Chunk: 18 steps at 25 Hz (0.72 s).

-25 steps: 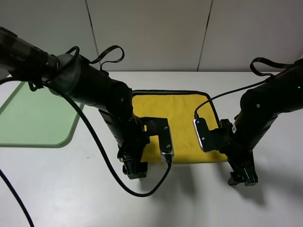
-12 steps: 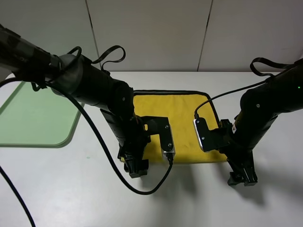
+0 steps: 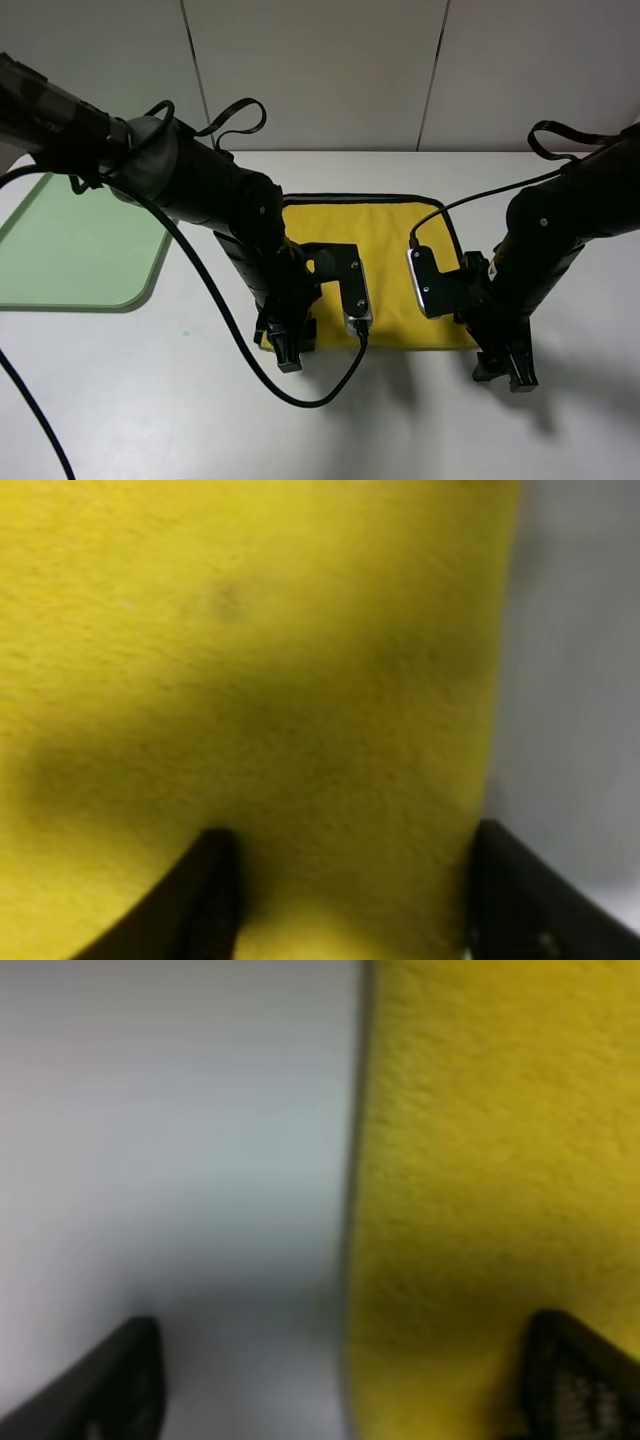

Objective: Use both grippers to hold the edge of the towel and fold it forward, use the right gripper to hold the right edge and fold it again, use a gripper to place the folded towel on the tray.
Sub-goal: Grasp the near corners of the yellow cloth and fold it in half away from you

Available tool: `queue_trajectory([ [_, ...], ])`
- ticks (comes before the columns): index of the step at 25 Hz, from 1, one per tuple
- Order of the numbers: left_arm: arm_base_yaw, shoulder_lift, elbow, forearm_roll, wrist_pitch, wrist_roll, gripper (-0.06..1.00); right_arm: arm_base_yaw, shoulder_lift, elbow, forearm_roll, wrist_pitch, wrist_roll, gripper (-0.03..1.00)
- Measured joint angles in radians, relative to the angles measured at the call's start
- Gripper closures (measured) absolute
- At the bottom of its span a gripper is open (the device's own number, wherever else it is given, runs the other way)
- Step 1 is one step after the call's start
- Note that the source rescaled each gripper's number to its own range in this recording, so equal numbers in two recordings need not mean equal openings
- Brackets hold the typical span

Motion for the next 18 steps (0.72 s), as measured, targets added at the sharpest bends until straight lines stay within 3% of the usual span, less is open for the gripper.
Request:
queue_trajectory([
  [5,0.0,0.001,0.0,-0.005,0.0,0.0,0.64,0.0,0.0,0.0,0.004,-0.013,0.0,0.46],
  [9,0.0,0.001,0.0,-0.009,0.003,0.0,0.86,0.0,0.001,0.0,0.005,-0.035,0.0,0.72],
  [12,0.0,0.001,0.0,-0.013,0.008,0.0,0.93,0.0,0.002,-0.001,0.0,-0.056,0.0,0.94],
  [18,0.0,0.001,0.0,-0.015,0.009,0.0,0.94,0.0,0.002,-0.001,-0.002,-0.058,0.004,0.97],
])
